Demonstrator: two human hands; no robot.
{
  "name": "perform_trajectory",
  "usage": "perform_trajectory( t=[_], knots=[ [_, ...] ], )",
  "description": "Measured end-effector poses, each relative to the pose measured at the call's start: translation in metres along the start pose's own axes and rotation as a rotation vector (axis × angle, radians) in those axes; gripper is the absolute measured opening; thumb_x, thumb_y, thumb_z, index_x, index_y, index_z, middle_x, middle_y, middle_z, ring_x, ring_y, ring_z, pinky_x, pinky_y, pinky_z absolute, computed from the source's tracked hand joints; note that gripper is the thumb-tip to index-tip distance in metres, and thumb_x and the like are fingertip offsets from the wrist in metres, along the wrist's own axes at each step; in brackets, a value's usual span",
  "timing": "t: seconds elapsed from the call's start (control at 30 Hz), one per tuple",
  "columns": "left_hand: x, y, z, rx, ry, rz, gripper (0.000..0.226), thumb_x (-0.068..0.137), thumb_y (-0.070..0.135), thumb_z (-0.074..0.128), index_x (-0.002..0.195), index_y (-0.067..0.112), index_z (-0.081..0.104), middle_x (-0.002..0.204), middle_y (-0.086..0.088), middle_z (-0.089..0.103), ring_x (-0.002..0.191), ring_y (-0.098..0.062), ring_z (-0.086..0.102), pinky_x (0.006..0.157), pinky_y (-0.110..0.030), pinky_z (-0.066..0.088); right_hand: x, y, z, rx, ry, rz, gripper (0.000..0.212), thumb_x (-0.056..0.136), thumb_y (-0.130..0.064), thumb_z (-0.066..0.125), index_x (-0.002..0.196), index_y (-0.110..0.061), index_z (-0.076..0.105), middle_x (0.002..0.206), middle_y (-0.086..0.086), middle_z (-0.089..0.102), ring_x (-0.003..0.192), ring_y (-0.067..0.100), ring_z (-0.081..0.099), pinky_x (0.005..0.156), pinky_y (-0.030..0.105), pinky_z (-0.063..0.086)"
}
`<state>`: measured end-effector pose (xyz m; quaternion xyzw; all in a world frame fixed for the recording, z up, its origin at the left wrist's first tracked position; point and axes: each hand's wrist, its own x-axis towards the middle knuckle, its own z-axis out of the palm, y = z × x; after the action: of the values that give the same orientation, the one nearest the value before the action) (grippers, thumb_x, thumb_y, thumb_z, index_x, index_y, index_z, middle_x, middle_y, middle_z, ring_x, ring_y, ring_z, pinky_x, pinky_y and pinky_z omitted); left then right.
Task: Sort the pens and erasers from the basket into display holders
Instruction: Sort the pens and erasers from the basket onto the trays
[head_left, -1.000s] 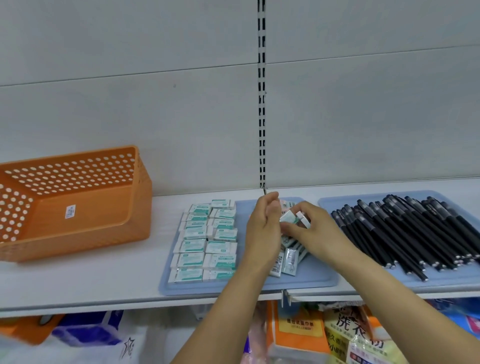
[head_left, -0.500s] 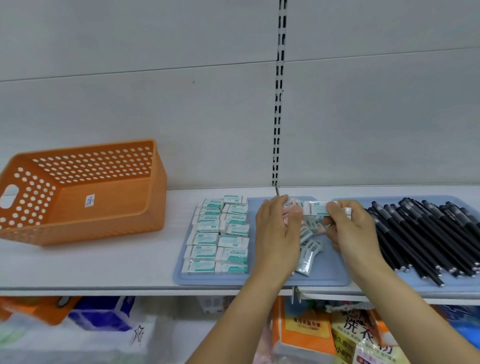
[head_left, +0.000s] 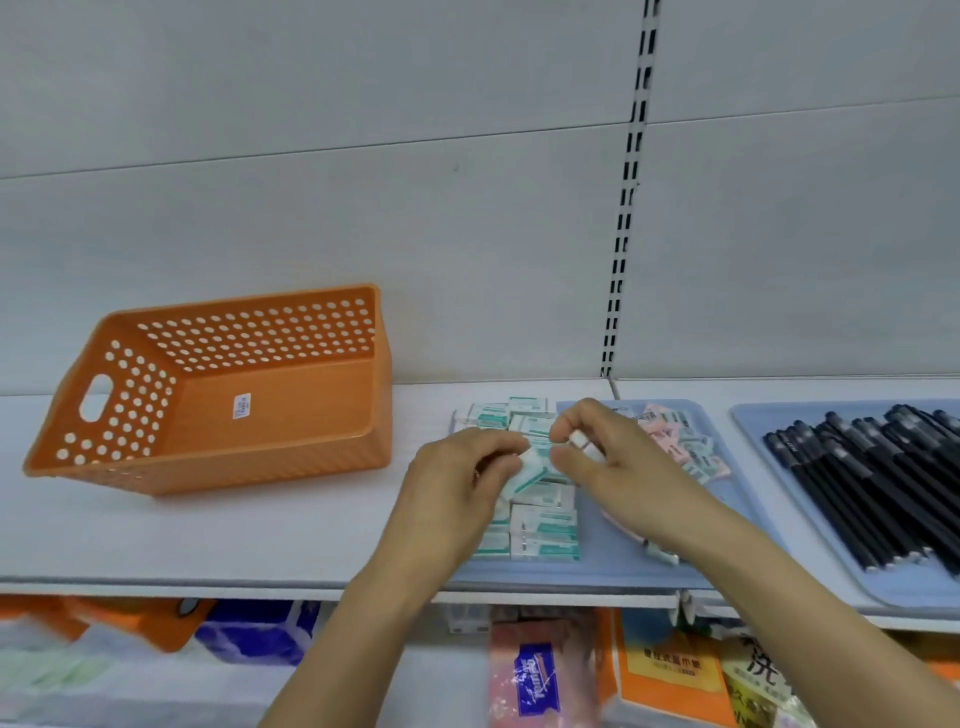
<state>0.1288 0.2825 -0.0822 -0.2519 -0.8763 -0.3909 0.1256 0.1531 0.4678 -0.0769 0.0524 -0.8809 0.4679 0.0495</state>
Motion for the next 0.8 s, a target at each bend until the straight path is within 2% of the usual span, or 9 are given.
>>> perform_trajectory(
  t=[0.07,0.1,0.2,0.33,0.47,0.53,0.6,0.7,0.8],
  knots=[
    [0.001,-0.012,-0.006,0.027,-0.088,-0.055,0.018,0.092,0.018,0.063,0.106,0.022,0.074,0.105,0.009,0.072,0.095,-0.005,0.063,0.088,-0.029,0.050,0.004,0.000,0.008,-0.226,-0.064,-0.010,0.016,0.092,-0.032,0.055,0.103,-0.036,0.043,0.098,-0.009,0.063,0.087,0.013,0.061,0.077,0.038,0.051],
    [0.002,-0.016,-0.008,0.072,-0.142,-0.055,0.019,0.093,0.018,0.062,0.107,0.023,0.073,0.106,0.009,0.070,0.098,-0.007,0.061,0.090,-0.030,0.048,0.005,0.000,0.011,-0.298,-0.104,-0.021,0.021,0.091,-0.030,0.055,0.105,-0.037,0.041,0.100,-0.008,0.062,0.087,0.014,0.061,0.078,0.040,0.052],
    [0.003,-0.023,-0.009,0.184,-0.195,0.013,0.019,0.094,0.022,0.061,0.108,0.027,0.072,0.103,0.009,0.064,0.100,-0.009,0.053,0.088,-0.025,0.041,0.006,0.004,0.015,-0.384,-0.182,-0.095,0.024,0.091,-0.025,0.058,0.109,-0.036,0.046,0.108,-0.014,0.052,0.099,0.008,0.051,0.088,0.030,0.045],
    [-0.004,-0.034,-0.011,0.189,-0.225,0.041,0.025,0.089,0.033,0.067,0.113,0.028,0.070,0.104,0.015,0.057,0.099,-0.002,0.043,0.084,-0.011,0.033,0.002,0.011,0.017,-0.432,-0.094,-0.128,0.028,0.094,-0.028,0.059,0.122,-0.030,0.057,0.115,-0.010,0.049,0.107,0.008,0.045,0.094,0.025,0.039],
    [-0.004,-0.044,-0.015,0.165,-0.277,0.071,0.023,0.090,0.023,0.067,0.112,0.027,0.071,0.104,0.015,0.059,0.094,0.002,0.042,0.082,-0.005,0.032,-0.002,0.012,0.024,-0.501,-0.028,-0.148,0.031,0.096,-0.033,0.056,0.126,-0.028,0.059,0.117,-0.006,0.050,0.109,0.011,0.043,0.094,0.026,0.036],
    [-0.002,-0.045,-0.015,0.169,-0.294,0.085,0.024,0.090,0.024,0.067,0.113,0.028,0.071,0.106,0.017,0.059,0.100,0.002,0.043,0.085,-0.005,0.032,-0.003,0.011,0.024,-0.485,-0.033,-0.161,0.030,0.094,-0.036,0.058,0.124,-0.029,0.061,0.114,-0.009,0.051,0.109,0.010,0.043,0.092,0.025,0.036],
    [-0.003,-0.049,-0.015,0.130,-0.244,0.074,0.029,0.089,0.030,0.068,0.118,0.031,0.067,0.112,0.022,0.056,0.109,0.005,0.043,0.091,-0.004,0.031,0.000,0.010,0.019,-0.438,-0.006,-0.164,0.032,0.092,-0.043,0.058,0.122,-0.031,0.061,0.113,-0.014,0.050,0.108,0.003,0.041,0.088,0.020,0.034],
    [-0.009,-0.054,-0.010,0.072,-0.203,0.042,0.056,0.087,0.048,0.065,0.139,0.038,0.047,0.140,0.030,0.035,0.133,0.012,0.023,0.110,-0.010,0.020,0.024,0.007,0.006,-0.341,0.061,-0.149,0.036,0.094,-0.046,0.053,0.127,-0.031,0.057,0.126,-0.017,0.048,0.117,0.002,0.040,0.092,0.021,0.030],
    [-0.016,-0.057,-0.001,0.095,-0.331,-0.034,0.083,0.084,0.071,0.050,0.152,0.040,0.014,0.157,0.028,-0.001,0.143,0.009,-0.010,0.117,-0.019,0.001,0.067,0.008,0.004,-0.332,-0.004,-0.083,0.048,0.098,-0.043,0.050,0.142,-0.025,0.044,0.148,-0.006,0.039,0.136,0.014,0.033,0.105,0.025,0.026]
  ],
)
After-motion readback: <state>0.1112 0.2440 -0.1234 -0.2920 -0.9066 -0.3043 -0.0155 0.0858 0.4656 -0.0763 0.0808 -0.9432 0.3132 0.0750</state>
